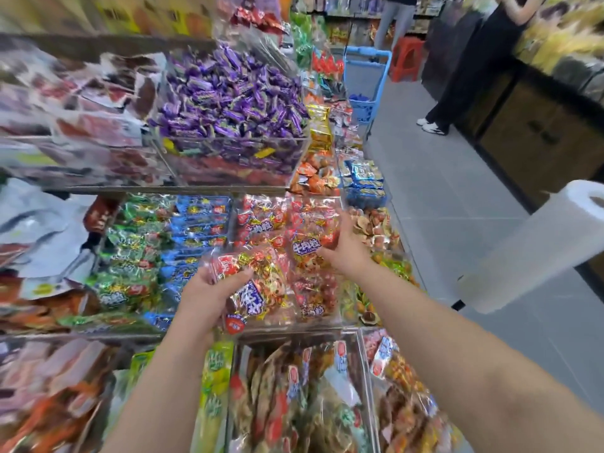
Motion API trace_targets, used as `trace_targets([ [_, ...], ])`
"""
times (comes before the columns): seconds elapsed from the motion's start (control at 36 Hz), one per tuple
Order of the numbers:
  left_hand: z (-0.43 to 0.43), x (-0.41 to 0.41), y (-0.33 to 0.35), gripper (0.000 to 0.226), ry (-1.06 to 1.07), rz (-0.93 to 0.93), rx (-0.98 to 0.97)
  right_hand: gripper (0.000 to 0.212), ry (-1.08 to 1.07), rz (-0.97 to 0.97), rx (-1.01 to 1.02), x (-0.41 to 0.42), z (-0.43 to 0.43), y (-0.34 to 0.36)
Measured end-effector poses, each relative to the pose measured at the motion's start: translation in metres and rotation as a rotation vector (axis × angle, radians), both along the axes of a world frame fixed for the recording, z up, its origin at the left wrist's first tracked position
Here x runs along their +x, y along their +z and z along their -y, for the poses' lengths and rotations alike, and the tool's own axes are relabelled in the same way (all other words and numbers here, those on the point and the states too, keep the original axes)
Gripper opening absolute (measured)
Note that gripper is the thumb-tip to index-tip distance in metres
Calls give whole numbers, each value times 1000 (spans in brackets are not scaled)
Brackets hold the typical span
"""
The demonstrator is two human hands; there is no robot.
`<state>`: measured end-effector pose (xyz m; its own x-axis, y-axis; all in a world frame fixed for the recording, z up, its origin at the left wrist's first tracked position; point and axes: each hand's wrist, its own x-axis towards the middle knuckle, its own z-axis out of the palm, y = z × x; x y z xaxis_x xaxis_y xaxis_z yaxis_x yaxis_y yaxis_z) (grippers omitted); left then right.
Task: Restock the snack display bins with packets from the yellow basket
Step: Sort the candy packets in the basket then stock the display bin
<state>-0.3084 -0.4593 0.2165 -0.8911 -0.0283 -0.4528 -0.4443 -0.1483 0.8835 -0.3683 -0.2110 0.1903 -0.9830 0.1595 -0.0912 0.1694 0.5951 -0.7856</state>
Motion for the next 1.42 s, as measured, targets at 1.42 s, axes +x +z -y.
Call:
trace_targets([
  [1.42, -4, -23, -12, 61, -207, 60, -200, 39, 86, 145, -78, 27, -16, 28],
])
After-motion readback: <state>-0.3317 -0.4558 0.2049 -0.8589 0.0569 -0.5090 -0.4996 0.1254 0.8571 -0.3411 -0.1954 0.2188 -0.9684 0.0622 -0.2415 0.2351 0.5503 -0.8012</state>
